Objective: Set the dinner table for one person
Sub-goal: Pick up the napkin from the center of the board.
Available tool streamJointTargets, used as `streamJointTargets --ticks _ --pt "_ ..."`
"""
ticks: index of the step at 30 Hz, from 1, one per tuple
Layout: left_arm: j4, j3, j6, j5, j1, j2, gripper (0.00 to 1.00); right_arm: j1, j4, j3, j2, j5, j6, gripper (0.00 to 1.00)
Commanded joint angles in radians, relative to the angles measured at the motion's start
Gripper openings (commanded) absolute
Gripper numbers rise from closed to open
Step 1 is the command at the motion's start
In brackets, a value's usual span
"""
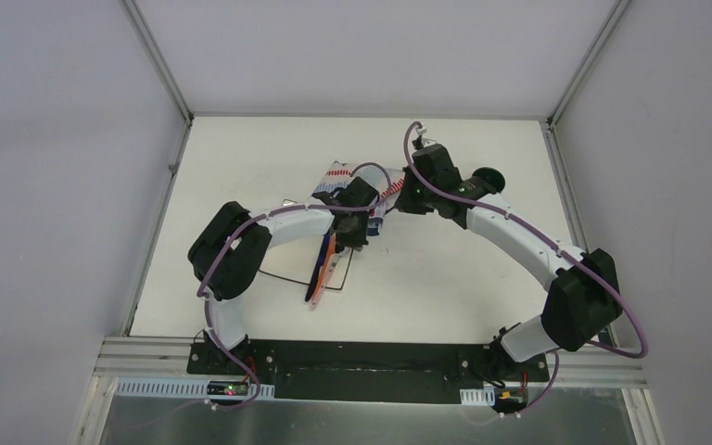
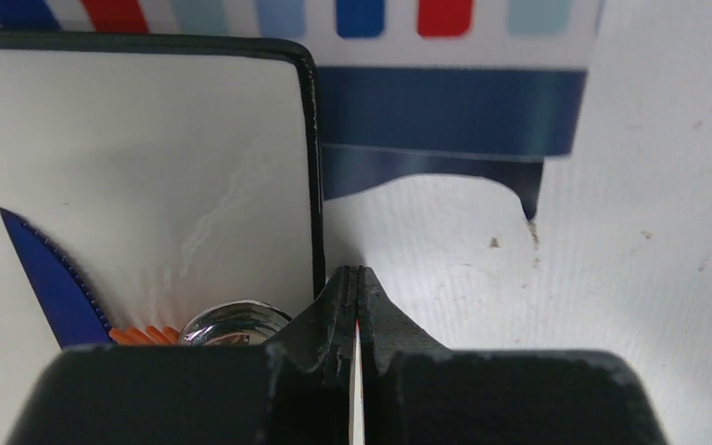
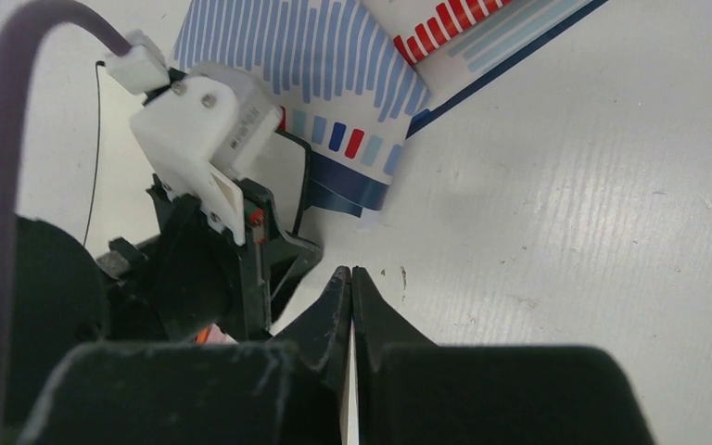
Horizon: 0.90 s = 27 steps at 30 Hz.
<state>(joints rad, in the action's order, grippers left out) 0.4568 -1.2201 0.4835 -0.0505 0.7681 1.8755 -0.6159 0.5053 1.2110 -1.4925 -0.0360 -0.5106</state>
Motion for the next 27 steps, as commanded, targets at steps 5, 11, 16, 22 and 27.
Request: streamJointTargets --ticks 5,11,16,22,27 --pt "0.046 0.029 -0.055 -0.071 -0.114 -0.056 0.00 -0.005 -0.050 -0.002 -0.004 0.022 -0.011 0.00" --pt "0.046 0.037 -0.070 -0.071 -0.170 -0.058 0.00 -0.005 -0.061 -0.001 -0.024 0.027 -0.012 0.00" --pt "0.042 0.057 -0.086 -0.065 -0.238 -0.078 0.00 -0.005 -0.074 0.001 -0.040 0.066 -0.015 0.00" --pt "0.040 0.083 -0.105 -0.059 -0.312 -0.108 0.00 -0.006 -0.080 0.000 -0.050 0.076 -0.018 0.00" --pt "0.035 0.097 -0.108 -0.059 -0.345 -0.120 0.00 -0.006 -0.085 -0.001 -0.061 0.084 -0.021 0.00"
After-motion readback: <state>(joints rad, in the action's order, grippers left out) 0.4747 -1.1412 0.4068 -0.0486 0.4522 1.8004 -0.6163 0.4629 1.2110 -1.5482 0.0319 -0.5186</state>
